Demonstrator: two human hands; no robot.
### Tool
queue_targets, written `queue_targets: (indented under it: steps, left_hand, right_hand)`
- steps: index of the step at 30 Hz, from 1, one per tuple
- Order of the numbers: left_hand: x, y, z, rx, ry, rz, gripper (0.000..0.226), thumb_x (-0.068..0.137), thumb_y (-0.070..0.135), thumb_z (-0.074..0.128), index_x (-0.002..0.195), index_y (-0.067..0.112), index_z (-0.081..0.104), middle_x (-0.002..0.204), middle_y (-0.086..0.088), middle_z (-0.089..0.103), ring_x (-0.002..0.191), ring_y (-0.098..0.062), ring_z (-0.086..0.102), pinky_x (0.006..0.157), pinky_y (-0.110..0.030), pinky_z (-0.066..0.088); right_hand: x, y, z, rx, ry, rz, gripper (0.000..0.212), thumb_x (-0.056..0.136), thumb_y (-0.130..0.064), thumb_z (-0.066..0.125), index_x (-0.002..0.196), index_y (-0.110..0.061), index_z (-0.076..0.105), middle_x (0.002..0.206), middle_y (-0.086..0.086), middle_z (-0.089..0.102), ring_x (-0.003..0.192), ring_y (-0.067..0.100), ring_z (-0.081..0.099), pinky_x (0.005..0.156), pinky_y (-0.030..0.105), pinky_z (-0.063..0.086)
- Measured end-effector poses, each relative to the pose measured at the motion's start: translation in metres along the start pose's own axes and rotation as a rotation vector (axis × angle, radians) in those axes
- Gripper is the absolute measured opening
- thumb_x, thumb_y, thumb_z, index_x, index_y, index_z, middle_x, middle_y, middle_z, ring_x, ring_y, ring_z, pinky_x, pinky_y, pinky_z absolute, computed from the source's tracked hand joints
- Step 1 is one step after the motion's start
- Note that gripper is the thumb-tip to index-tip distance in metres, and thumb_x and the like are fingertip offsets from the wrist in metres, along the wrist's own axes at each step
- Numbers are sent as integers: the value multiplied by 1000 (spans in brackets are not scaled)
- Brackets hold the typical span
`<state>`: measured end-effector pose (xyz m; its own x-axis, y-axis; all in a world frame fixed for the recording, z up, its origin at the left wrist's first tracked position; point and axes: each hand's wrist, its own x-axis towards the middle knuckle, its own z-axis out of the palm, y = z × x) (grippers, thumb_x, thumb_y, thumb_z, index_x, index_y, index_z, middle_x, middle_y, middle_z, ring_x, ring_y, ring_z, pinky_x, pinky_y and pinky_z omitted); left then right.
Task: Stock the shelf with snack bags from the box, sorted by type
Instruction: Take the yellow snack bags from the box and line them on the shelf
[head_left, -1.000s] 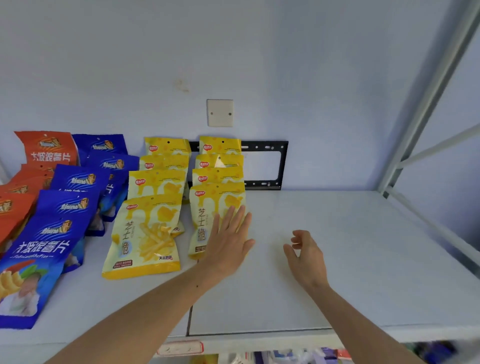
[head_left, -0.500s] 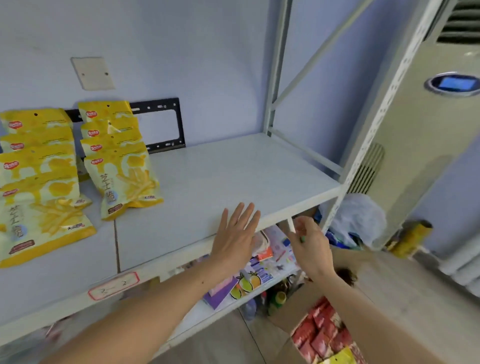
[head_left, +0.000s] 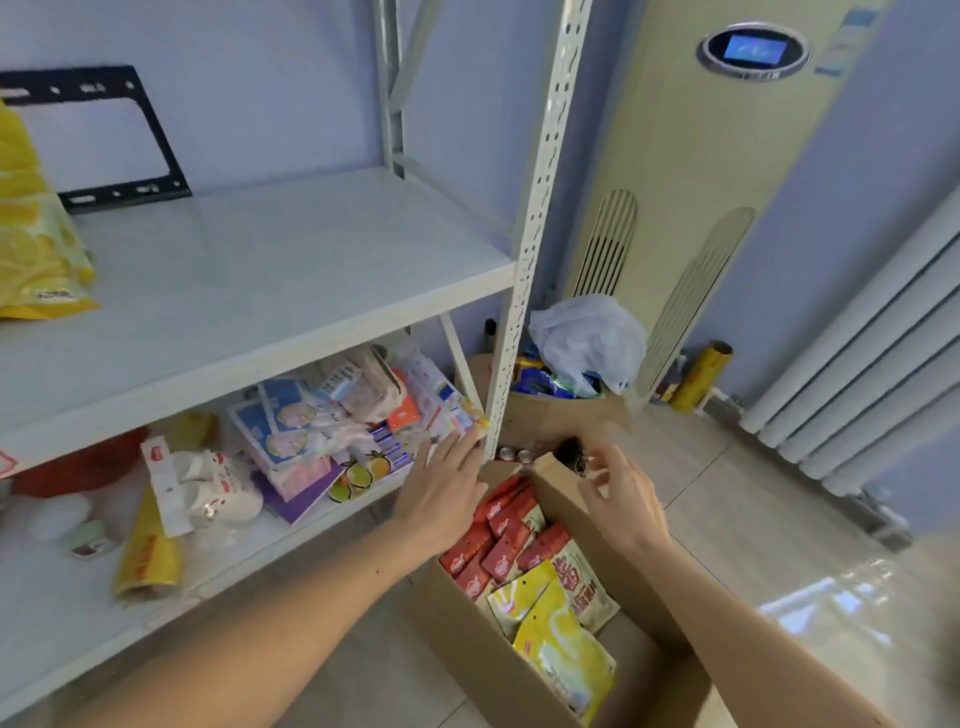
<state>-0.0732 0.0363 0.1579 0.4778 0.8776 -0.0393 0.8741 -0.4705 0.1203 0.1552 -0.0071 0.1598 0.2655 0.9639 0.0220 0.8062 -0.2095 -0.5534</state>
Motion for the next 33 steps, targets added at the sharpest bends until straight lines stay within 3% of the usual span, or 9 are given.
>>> queue_targets:
  steps: [4, 8, 17, 20, 23, 29, 33]
  left_hand:
    - [0, 57, 55, -24, -88, -76, 51, 105, 37, 28, 151, 15, 26, 162, -1, 10, 149, -19, 7, 122, -42, 3]
    - [-2, 99, 109, -23, -172, -162, 52, 105, 38, 26, 152, 17, 25, 162, 1, 12, 149, -18, 7, 122, -41, 3]
    - [14, 114, 236, -150, -298, -318, 49, 102, 35, 38, 146, 11, 34, 157, -9, 27, 146, -25, 19, 121, -39, 14]
    - [31, 107, 276, -141, -315, -333, 45, 101, 35, 41, 140, 11, 39, 146, -8, 42, 135, -25, 37, 112, -37, 32]
    - [48, 99, 318, -145, -379, -338, 38, 100, 36, 43, 128, 9, 45, 128, -9, 53, 118, -26, 49, 98, -37, 43]
    - [72, 83, 390, -87, -465, -324, 45, 97, 44, 50, 128, 13, 42, 125, -7, 54, 114, -26, 53, 86, -41, 52]
    - [85, 77, 424, 88, -527, -211, 68, 89, 48, 61, 140, 12, 32, 133, -7, 50, 122, -26, 49, 94, -40, 46]
  right_hand:
    - [-10, 83, -1, -20, -119, 13, 33, 93, -19, 56, 126, -20, 53, 120, -3, 61, 101, 17, 60, 84, 34, 51]
    - [-14, 153, 15, -47, -240, 4, 25, 94, -23, 56, 119, -21, 55, 116, -1, 61, 98, 19, 61, 78, 32, 50]
    - [-19, 251, 103, -78, -443, 67, 24, 93, -27, 56, 117, -23, 55, 114, -6, 59, 90, 12, 54, 64, 24, 42]
    - [-15, 279, 141, -79, -478, 117, 25, 90, -31, 60, 114, -27, 54, 113, -8, 60, 92, 12, 55, 68, 29, 49]
    - [-10, 304, 177, -105, -527, 154, 34, 87, -34, 64, 119, -25, 54, 108, -10, 58, 89, 13, 53, 66, 28, 44]
    - [-4, 350, 246, -114, -663, 215, 58, 77, -48, 74, 125, -27, 48, 120, -7, 60, 104, 15, 61, 80, 34, 53]
    - [-1, 371, 282, -129, -760, 260, 86, 72, -48, 80, 140, -24, 33, 136, -1, 48, 122, 20, 53, 91, 35, 48]
